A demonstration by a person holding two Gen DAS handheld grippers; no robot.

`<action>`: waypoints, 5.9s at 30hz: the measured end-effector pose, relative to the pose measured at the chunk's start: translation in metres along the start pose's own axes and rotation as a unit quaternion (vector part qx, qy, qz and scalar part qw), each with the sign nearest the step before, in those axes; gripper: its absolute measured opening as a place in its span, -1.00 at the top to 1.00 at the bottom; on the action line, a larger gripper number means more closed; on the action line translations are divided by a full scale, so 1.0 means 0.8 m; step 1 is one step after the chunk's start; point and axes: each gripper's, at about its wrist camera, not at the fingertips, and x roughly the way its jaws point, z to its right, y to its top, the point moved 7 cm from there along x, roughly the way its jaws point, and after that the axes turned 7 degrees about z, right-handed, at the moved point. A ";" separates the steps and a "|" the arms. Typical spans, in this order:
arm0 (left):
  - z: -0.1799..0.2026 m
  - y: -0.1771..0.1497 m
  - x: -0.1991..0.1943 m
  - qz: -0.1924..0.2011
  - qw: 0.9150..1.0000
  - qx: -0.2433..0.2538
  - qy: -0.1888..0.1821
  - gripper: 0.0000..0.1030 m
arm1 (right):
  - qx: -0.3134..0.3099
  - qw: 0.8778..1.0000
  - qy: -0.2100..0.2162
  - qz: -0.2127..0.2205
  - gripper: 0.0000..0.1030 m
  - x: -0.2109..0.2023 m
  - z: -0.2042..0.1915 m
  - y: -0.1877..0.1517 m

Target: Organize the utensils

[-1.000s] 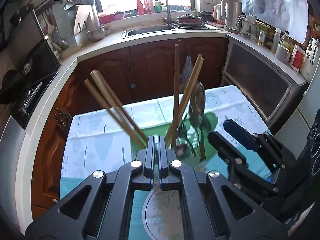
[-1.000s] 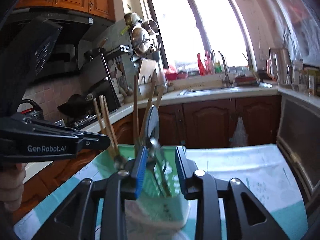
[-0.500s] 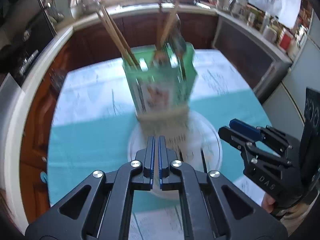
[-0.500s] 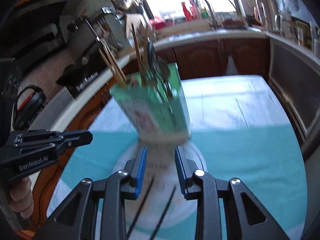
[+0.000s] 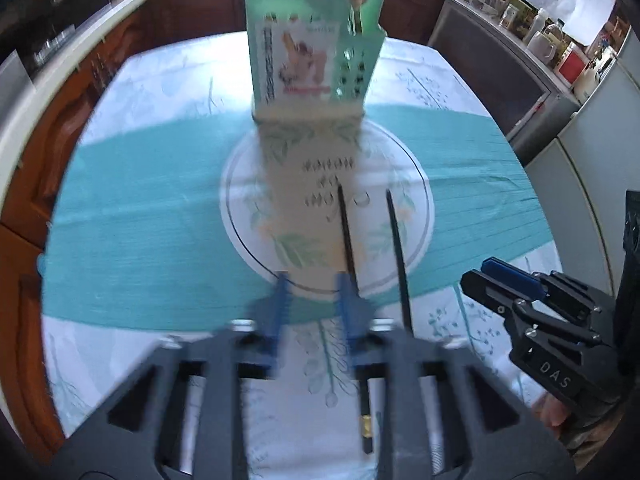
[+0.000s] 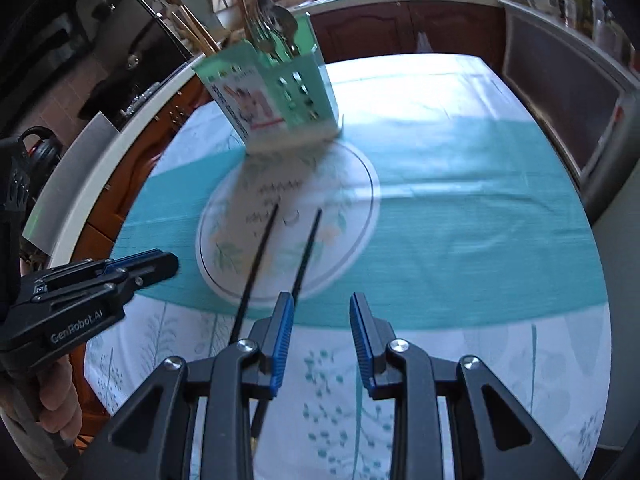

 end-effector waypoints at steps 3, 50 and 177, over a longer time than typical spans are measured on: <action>0.003 -0.010 0.001 0.000 1.000 -0.002 0.000 0.01 | -0.003 1.000 -0.007 0.002 0.43 -0.005 0.000 -0.007; -0.021 -0.055 0.057 -0.092 0.995 0.013 0.048 0.18 | -0.035 0.999 -0.033 -0.022 0.43 0.001 -0.003 -0.032; -0.009 0.103 0.043 -0.064 0.997 -0.030 -0.033 1.00 | 0.174 0.982 0.044 -0.058 0.71 0.095 0.074 0.137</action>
